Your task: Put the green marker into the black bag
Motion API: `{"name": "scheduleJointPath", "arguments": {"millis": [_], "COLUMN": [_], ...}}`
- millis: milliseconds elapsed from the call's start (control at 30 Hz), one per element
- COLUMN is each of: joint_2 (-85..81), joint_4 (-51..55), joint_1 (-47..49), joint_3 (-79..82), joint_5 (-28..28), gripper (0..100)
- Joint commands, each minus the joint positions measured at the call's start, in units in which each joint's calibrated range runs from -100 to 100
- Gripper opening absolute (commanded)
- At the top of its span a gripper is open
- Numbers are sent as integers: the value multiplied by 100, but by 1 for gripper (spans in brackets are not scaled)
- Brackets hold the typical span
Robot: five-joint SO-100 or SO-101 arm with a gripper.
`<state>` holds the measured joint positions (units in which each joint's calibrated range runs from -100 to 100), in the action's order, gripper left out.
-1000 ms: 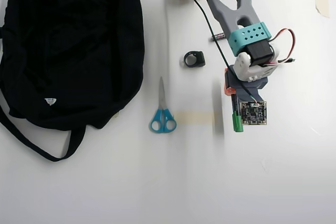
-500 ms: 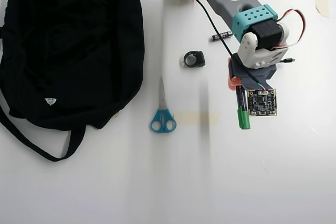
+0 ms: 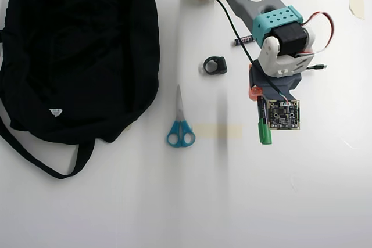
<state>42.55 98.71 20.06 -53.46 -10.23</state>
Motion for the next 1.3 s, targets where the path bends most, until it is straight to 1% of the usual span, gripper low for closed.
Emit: {"name": "scheduleJointPath", "arguments": {"millis": [0,667,900,1267], "joint_2": [-429,-429,-446,-1002], "joint_4": [-9,43,34,-18], "joint_1": [-84,-166,-166,-158], "joint_3": [-422,-377,-117,611], "joint_5": [32,27,11,27], "gripper": [2,2,2,2]}}
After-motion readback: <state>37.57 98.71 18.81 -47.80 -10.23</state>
